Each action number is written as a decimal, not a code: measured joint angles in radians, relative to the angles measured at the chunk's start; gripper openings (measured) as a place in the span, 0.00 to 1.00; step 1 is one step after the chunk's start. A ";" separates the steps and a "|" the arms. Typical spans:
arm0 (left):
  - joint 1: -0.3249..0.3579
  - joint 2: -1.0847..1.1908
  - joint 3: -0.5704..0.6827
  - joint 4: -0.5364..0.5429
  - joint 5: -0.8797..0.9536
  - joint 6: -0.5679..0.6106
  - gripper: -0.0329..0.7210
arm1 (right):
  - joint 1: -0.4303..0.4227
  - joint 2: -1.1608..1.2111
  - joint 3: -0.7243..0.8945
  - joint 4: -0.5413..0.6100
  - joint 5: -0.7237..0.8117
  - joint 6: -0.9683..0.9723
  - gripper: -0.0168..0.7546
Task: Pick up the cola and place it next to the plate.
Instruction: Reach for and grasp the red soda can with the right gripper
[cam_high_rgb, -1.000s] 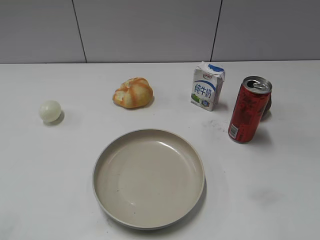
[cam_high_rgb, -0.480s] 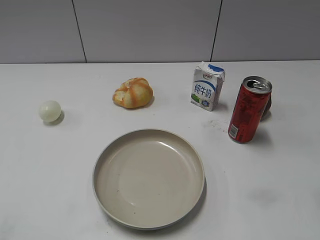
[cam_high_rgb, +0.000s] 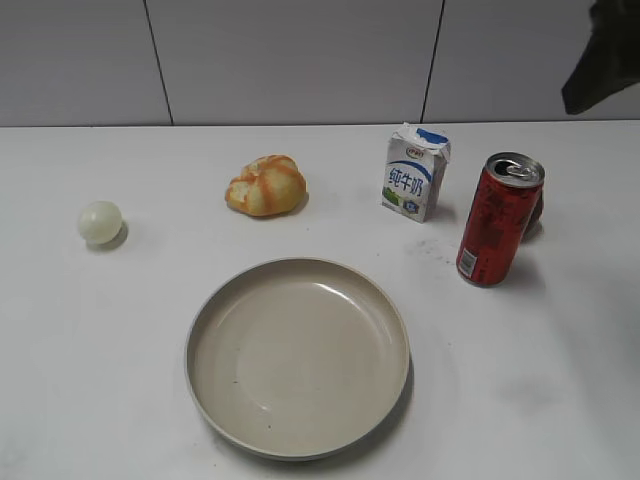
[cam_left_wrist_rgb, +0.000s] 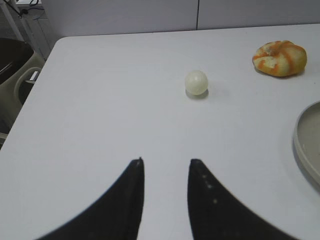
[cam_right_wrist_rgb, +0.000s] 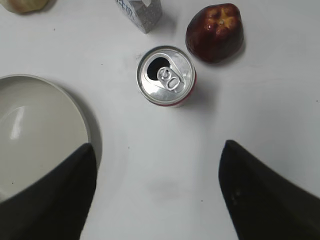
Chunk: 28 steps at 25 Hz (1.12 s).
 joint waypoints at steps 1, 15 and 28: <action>0.000 0.000 0.000 0.000 0.000 0.000 0.36 | 0.000 0.042 -0.034 0.003 0.017 0.000 0.81; 0.000 0.000 0.000 0.000 0.000 0.000 0.36 | 0.000 0.457 -0.295 0.032 0.139 -0.009 0.81; 0.000 0.000 0.000 0.000 0.000 0.000 0.36 | 0.000 0.501 -0.299 -0.001 0.125 -0.010 0.81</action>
